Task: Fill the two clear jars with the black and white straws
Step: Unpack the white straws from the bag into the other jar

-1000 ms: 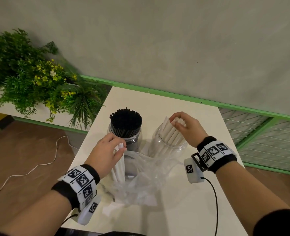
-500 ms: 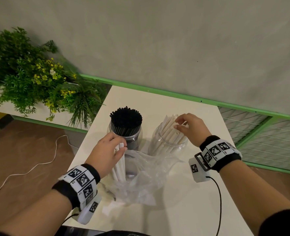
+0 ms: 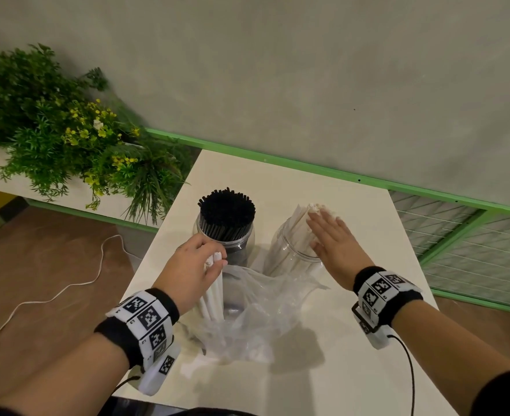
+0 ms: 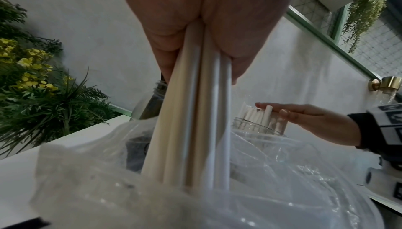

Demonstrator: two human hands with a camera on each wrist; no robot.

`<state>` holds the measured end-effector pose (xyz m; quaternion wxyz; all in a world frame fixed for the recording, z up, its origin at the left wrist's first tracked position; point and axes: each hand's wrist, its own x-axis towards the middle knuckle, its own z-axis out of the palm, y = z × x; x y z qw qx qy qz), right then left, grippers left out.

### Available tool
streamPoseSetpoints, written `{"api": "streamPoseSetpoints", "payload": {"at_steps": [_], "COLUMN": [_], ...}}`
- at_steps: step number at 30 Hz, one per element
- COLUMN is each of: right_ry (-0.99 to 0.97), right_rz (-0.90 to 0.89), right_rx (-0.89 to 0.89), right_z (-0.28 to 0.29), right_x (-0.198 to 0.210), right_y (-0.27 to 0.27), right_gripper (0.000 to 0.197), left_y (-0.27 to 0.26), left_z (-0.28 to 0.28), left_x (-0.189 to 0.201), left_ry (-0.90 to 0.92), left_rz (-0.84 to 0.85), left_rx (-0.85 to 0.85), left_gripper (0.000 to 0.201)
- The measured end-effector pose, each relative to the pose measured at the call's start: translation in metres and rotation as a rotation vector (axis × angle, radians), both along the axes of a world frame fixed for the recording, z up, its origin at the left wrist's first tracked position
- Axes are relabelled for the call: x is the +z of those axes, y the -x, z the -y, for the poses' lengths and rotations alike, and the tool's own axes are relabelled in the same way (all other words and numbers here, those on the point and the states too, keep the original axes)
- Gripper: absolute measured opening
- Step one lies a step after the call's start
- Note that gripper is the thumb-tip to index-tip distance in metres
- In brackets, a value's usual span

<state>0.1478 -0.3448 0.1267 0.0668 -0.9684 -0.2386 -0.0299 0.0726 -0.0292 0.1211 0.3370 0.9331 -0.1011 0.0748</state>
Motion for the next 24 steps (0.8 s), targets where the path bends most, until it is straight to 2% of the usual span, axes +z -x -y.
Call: {"api": "streamPoseSetpoints", "payload": {"at_steps": [3,5,6,8,11,17,20,24], "right_ry": [-0.007,-0.060,-0.087,-0.176,-0.267,-0.021,0.005,-0.060], "right_rz": [0.070,-0.045,-0.107,-0.137,-0.067,-0.104,-0.078,0.101], "right_rx": [-0.158,-0.274,-0.279,-0.223,-0.104,0.048,0.022,-0.019], "right_z": [-0.006,-0.010,-0.012,-0.012,-0.010,-0.008,-0.016,-0.024], "right_x": [0.001,0.001,0.000,-0.002,-0.001,0.009,0.008,0.001], "right_y": [-0.009,-0.020,-0.026,-0.036,-0.044,-0.063,-0.069,-0.068], "right_gripper": [0.081,0.094,0.093,0.079,0.065,0.078,0.063,0.043], "left_y": [0.000,-0.001,-0.001,-0.001,-0.001,-0.002,-0.002,-0.002], "left_z": [-0.001,-0.001,-0.001,-0.001,-0.002,-0.003,-0.003,-0.003], "left_x": [-0.001,0.000,0.000,0.000,-0.001,-0.002,-0.002,-0.003], "left_ry": [-0.003,-0.001,-0.002,-0.003,-0.001,0.011,0.011,0.021], "left_rz": [-0.010,-0.012,-0.012,-0.010,-0.001,-0.010,-0.011,-0.014], "left_rx": [0.005,0.007,0.007,0.008,0.003,-0.005,-0.009,-0.023], "left_gripper": [0.005,0.006,0.006,0.005,0.005,0.006,0.006,0.006]}}
